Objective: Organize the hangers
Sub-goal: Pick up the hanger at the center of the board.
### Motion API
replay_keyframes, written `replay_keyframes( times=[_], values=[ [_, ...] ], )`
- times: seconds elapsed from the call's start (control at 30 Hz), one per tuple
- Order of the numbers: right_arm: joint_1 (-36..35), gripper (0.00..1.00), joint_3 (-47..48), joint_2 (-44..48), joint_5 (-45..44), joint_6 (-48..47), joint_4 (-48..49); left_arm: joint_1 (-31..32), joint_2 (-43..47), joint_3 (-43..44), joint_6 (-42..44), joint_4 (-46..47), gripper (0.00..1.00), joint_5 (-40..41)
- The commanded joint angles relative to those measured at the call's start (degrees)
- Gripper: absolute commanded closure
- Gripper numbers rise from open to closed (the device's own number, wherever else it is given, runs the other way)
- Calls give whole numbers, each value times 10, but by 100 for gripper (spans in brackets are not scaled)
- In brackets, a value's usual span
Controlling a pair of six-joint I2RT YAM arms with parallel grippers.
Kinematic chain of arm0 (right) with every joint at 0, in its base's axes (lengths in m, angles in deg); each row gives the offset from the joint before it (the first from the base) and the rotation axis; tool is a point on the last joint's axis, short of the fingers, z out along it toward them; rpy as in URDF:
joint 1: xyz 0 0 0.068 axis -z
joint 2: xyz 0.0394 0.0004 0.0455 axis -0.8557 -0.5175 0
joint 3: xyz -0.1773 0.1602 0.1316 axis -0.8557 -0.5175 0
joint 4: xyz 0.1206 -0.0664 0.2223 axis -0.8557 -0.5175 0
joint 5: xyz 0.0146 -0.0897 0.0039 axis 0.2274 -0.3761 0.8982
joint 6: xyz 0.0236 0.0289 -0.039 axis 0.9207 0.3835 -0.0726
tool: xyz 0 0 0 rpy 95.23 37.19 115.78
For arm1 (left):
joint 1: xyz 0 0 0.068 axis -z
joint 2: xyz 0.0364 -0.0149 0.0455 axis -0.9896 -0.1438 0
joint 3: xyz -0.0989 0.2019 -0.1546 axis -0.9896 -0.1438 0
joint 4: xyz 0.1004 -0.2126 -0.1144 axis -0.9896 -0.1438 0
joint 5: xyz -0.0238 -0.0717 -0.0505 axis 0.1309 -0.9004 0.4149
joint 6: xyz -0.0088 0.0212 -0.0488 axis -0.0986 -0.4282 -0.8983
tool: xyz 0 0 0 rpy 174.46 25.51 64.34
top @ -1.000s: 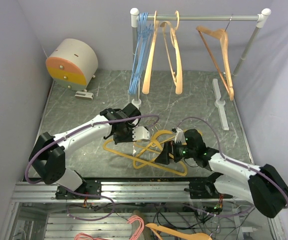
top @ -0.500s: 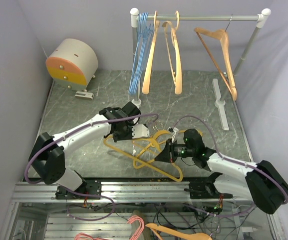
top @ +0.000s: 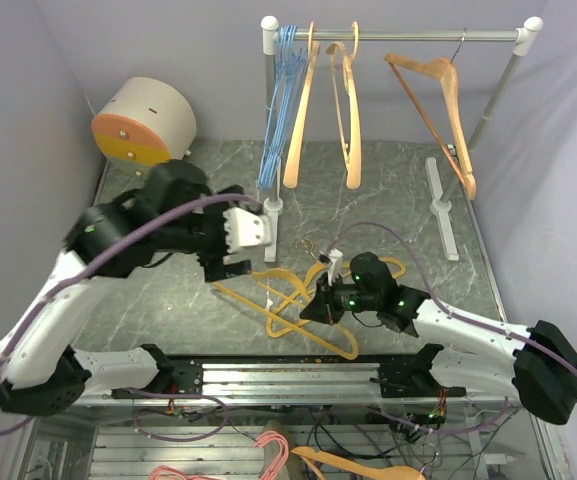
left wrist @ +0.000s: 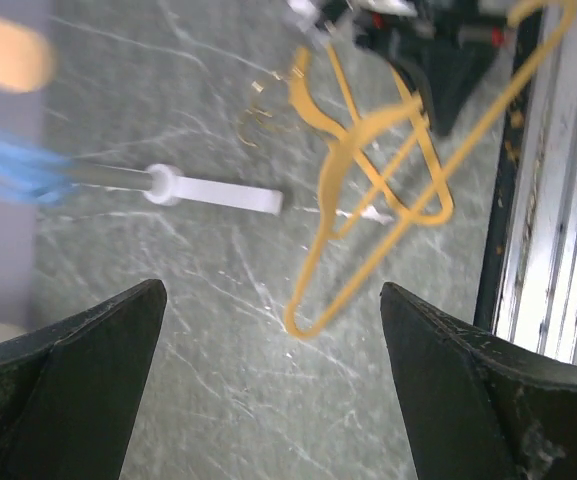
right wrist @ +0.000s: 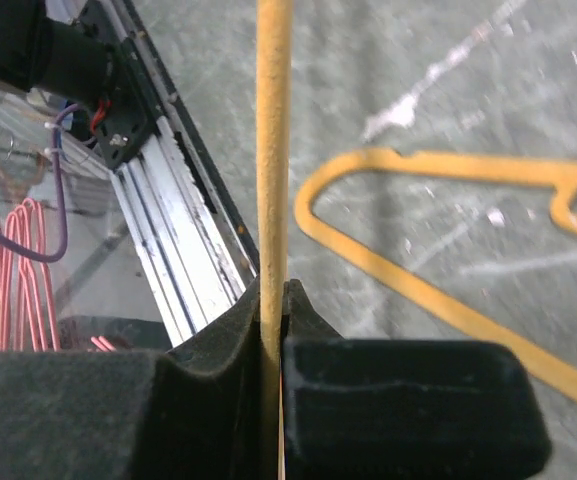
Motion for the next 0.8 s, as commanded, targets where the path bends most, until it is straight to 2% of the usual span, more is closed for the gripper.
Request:
replay_keyframes(
  times=[0.0, 0.07, 0.17, 0.2, 0.3, 0.37, 0.4, 0.5, 0.63, 0.77],
  values=[
    [-61, 100, 98, -23, -81, -76, -67, -39, 2, 25, -116, 17, 1, -32],
    [-85, 100, 141, -37, -124, -98, -92, -48, 1, 23, -165, 29, 0, -41],
    [-128, 100, 215, -87, -181, -133, -136, -67, 11, 31, -156, 5, 1, -128],
    [-151, 100, 241, -106, -205, -144, -148, -70, 15, 39, -160, -2, 1, -132],
    [-191, 100, 310, -168, -307, -159, -197, -93, -16, 95, -281, 0, 1, -43],
    [-205, 100, 340, -193, -368, -154, -207, -102, -41, 133, -388, -14, 4, 71],
    [-211, 100, 343, -199, -398, -150, -206, -112, -37, 135, -439, -8, 5, 113],
    [-231, 100, 362, -213, -470, -142, -190, -133, -6, 106, -510, 16, 6, 157],
    [-242, 100, 386, -241, -510, -130, -171, -198, 4, 60, -595, 21, 10, 125],
    [-255, 100, 427, -276, -544, -133, -175, -249, -3, 11, -646, 29, 14, 59]
  ],
)
